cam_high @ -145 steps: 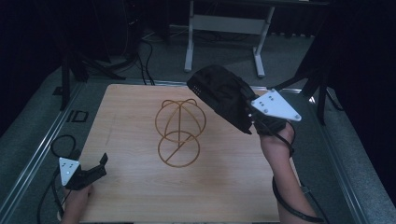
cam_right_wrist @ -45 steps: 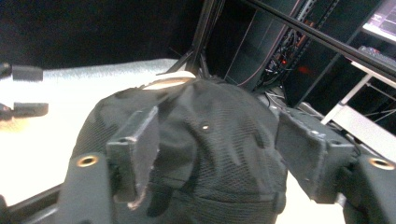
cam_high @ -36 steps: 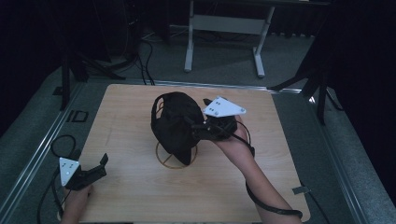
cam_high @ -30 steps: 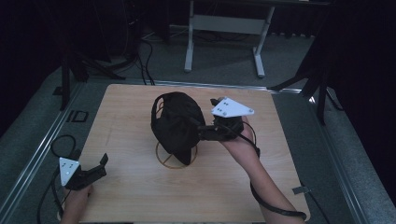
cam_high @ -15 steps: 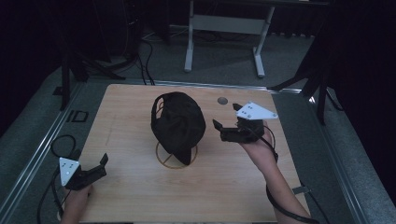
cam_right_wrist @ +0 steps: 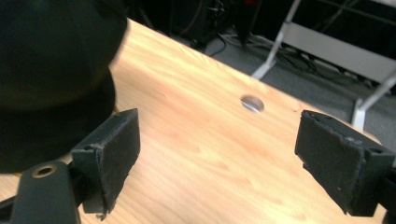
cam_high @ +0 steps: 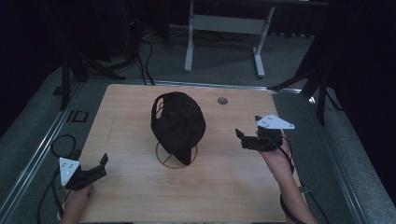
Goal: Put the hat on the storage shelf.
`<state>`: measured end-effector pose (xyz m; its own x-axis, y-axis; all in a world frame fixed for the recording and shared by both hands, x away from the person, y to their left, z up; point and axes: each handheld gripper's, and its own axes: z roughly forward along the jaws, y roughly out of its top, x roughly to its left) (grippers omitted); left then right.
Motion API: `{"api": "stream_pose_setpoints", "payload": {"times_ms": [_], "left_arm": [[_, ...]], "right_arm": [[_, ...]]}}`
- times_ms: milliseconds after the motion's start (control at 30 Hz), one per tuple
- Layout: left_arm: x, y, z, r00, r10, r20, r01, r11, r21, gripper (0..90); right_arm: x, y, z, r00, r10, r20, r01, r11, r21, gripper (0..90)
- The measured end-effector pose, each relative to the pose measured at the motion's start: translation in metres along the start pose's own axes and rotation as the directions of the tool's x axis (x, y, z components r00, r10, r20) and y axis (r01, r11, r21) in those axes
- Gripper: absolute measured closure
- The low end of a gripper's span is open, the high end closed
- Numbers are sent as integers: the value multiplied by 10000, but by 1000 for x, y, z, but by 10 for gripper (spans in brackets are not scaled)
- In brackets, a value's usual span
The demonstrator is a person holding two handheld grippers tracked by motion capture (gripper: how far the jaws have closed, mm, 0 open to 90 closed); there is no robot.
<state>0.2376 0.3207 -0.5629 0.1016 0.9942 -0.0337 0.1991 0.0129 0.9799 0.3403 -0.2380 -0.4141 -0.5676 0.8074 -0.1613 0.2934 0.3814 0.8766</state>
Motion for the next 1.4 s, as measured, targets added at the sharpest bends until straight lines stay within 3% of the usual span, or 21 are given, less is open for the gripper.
{"api": "stream_pose_setpoints", "payload": {"times_ms": [233, 333, 667, 933, 1133, 1400], "left_arm": [[0, 0, 0, 10000, 13, 2, -13, 10000, -12, 17], [0, 0, 0, 10000, 11, -4, -11, 10000, -12, 17], [0, 0, 0, 10000, -10, -19, 10, 10000, -1, 17], [0, 0, 0, 10000, -5, -31, 5, 10000, -1, 17], [0, 0, 0, 10000, -2, -33, 2, 10000, 0, 17], [0, 0, 0, 10000, 3, -33, -3, 10000, -5, 17]], "right_arm": [[-21, -45, -1, 9971, 702, 291, -713, 9967, 391, 139], [-29, -63, -3, 9924, 1105, 538, -1128, 9928, 400, 139], [-53, -117, -14, 9760, 1626, 1451, -1743, 9820, 724, 139], [-66, -147, -24, 9599, 1833, 2122, -2057, 9746, 887, 139], [-70, -163, -33, 9489, 2099, 2355, -2359, 9678, 877, 139], [-73, -181, -47, 9326, 2400, 2695, -2623, 9637, 493, 139]]}}
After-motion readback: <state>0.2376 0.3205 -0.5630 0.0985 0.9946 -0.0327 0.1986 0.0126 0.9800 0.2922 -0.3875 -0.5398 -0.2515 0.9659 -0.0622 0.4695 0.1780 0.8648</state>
